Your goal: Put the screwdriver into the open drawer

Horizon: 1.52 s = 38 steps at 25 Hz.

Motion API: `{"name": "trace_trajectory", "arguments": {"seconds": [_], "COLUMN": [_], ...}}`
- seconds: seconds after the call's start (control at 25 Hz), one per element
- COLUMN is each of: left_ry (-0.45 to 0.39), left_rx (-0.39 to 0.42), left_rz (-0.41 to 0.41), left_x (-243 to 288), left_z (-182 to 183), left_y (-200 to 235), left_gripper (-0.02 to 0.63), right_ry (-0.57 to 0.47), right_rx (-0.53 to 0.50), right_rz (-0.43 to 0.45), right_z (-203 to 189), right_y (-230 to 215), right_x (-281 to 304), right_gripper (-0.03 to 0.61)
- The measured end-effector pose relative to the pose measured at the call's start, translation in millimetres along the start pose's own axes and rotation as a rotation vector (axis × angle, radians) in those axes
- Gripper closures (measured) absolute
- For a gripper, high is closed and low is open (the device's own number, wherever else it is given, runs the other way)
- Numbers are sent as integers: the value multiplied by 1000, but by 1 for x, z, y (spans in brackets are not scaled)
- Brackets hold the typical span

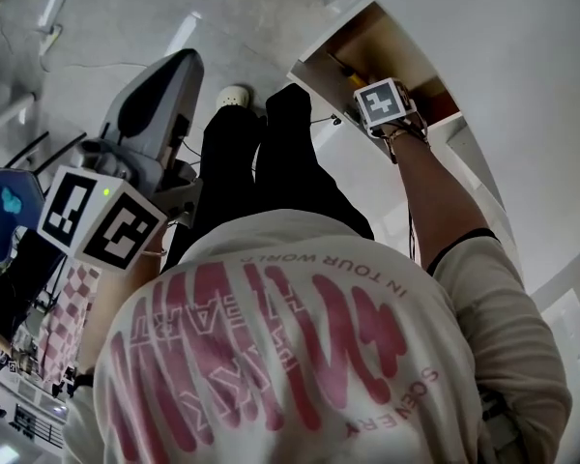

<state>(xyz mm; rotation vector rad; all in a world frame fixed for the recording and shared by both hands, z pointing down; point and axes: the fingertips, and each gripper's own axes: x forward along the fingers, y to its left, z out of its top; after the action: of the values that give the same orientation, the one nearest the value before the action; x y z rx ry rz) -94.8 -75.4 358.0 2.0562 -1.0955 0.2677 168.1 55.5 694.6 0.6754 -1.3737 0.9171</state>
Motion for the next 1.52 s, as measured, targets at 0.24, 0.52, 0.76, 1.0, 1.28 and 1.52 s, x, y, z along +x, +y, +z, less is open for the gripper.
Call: {"name": "trace_trajectory", "arguments": {"seconds": [0.24,0.52,0.76,1.0,1.28,1.52], "left_ry": [-5,2,-23,-43,-87,-135], "left_rx": [43,115,174,236,301,388], "left_rz": [-119,-201,-328,-498,-654,-786], "left_x": [-9,-39,-50,-67,-92,-119], "left_z": [23,53,74,95,113,131], "left_y": [-10,0,-29,-73,-123,-165], "left_gripper": [611,611,611,611,611,611], "right_ry": [-28,-158,-425,-795,-1144,-1505], "right_rx": [169,452,755,920,1008,852], "right_rz": [-80,-183,-158,-172,-220,-352], "right_z": [-10,-30,-27,-8,0,-5], "right_y": [-3,5,34,60,73,95], "right_x": [-28,-77,-138,-237,-355,-489], "right_gripper": [474,526,565,565,565,565]}}
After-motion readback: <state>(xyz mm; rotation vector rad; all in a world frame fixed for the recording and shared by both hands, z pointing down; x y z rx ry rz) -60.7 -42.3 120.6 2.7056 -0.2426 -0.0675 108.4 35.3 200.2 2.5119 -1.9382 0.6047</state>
